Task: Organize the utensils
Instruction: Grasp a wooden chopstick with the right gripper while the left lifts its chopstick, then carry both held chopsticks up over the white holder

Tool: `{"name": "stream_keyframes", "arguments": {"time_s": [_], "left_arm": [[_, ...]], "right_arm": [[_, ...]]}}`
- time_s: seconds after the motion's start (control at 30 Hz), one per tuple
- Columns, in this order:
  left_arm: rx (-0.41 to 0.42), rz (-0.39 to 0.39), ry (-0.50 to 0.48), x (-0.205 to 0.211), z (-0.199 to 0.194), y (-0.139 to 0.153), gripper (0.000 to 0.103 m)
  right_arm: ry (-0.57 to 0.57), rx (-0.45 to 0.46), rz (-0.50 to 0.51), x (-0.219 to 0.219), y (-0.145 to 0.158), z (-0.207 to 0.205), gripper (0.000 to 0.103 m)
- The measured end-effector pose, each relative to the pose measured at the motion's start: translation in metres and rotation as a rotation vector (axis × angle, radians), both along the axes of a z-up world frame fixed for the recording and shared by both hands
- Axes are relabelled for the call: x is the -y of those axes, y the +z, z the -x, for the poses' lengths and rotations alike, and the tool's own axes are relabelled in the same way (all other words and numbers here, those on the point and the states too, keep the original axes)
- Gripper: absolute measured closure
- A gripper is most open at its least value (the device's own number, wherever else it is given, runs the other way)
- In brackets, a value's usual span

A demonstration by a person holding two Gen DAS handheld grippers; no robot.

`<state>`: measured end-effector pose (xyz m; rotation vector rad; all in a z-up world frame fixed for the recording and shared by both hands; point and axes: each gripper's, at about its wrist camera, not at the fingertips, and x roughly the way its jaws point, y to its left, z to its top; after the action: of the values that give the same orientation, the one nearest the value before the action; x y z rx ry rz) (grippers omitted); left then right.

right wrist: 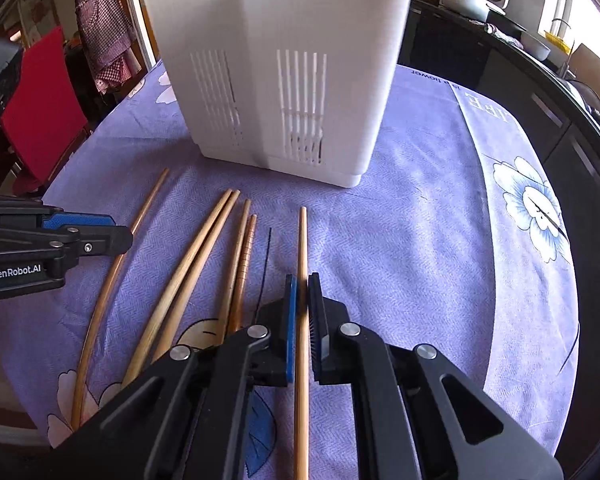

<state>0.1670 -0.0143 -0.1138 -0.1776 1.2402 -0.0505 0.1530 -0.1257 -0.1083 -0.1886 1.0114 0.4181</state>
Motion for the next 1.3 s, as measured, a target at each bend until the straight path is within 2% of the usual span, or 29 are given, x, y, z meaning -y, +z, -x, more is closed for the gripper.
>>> {"name": "stream_keyframes", "arguments": {"time_s": [0.3, 0.4, 0.47, 0.8, 0.97, 1.3], "left_arm": [[-0.011, -0.057, -0.014, 0.012, -0.01, -0.004, 0.078], [-0.011, -0.089, -0.018, 0.015, -0.013, -0.004, 0.085], [-0.014, -0.095, -0.014, 0.013, -0.015, -0.005, 0.094], [0.016, -0.083, -0.011, -0.004, -0.011, -0.001, 0.097], [0.078, -0.081, -0.019, -0.008, 0.0, 0.021, 0.097], [0.249, -0.084, -0.046, -0.004, 0.027, 0.086, 0.097]], "right_arm": [[-0.026, 0.019, -0.057, 0.017, 0.015, 0.003, 0.096], [-0.034, 0.017, -0.07, 0.027, 0.017, 0.004, 0.096], [-0.04, 0.019, -0.077, 0.033, 0.018, 0.003, 0.096], [-0.06, 0.035, -0.123, 0.044, 0.029, 0.007, 0.096], [-0.068, 0.066, -0.16, 0.051, 0.046, 0.013, 0.096], [-0.069, 0.175, -0.246, 0.069, 0.099, 0.036, 0.096]]}}
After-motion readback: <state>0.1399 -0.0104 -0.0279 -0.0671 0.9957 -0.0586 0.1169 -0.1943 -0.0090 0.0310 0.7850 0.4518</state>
